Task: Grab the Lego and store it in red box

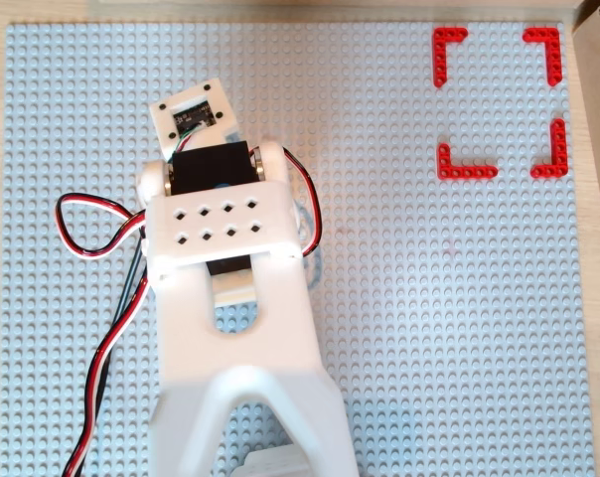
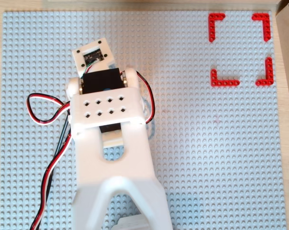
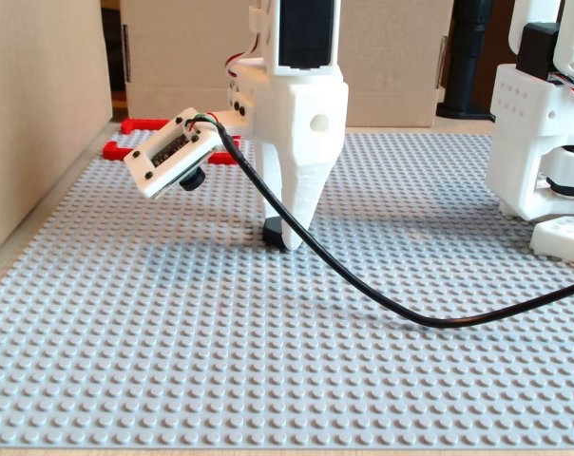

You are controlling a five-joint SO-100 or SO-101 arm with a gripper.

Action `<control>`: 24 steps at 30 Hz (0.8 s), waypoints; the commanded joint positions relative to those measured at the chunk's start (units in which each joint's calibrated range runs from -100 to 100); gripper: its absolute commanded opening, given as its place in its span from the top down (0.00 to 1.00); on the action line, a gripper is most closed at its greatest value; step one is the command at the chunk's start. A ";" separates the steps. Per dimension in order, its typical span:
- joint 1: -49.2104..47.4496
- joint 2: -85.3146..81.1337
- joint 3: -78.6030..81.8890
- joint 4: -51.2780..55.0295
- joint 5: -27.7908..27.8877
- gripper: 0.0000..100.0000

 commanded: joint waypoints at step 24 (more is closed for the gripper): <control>30.48 -20.76 -22.54 3.54 0.37 0.98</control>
